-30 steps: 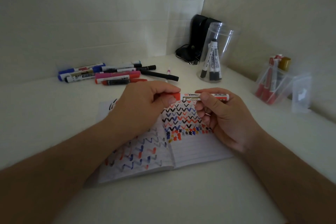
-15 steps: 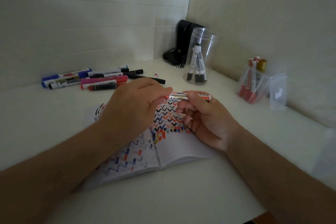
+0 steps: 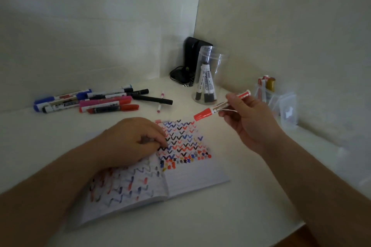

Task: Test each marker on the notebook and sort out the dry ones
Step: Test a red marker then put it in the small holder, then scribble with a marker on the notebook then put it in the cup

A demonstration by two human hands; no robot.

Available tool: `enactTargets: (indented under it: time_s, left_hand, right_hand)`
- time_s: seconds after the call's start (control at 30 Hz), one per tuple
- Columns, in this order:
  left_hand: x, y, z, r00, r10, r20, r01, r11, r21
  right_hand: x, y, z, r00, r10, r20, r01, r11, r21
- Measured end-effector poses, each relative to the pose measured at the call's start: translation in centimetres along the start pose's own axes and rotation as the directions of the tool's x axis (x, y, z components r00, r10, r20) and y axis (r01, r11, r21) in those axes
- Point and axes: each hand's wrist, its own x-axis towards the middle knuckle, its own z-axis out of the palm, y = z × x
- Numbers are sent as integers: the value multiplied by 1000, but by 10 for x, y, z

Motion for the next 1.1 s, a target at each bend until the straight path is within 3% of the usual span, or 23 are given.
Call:
enactTargets:
  time_s: [0.17,0.27,0.4,0.47,0.67,0.8,0.9,1.0,1.1]
  left_hand:
    - [20,17,22,984,148,-104,-147,989,18]
    - [20,17,25,976,155,-151,-164,985,-47]
    - [19,12,25,979,127,-159,-148,981,-126]
    - [19,11,24,980,133,-149,-153,979,-134]
    - [18,5,24,985,122,-118,-139,981,-139]
    - [16,4,24,984,117,-131,-139,975,-172]
    - [14,-2,21,989,105,-106,-123,978,-171]
    - [10,-3,13,993,90,-81,-103,980,-170]
    - [6,-7,5,997,52,-63,-61,986,-155]
  right_hand:
    - [24,-39,-44,940,-256,-225,228,963,-144]
    - [34,-67,-76,827,-447,-342,355,886,-298]
    - [46,-93,-113,655,-628,-420,343,743,-575]
    - [51,-92,-122,670,-662,-336,278,643,-714]
    - [64,-68,-124,849,-526,-54,113,282,-953]
    - [75,-63,-125,906,-406,-118,-66,141,-988]
    - [75,-65,-124,931,-341,-129,-116,59,-992]
    - [75,-63,-120,900,-419,-122,-125,20,-992]
    - [63,-54,-88,736,-674,65,82,-6,-997]
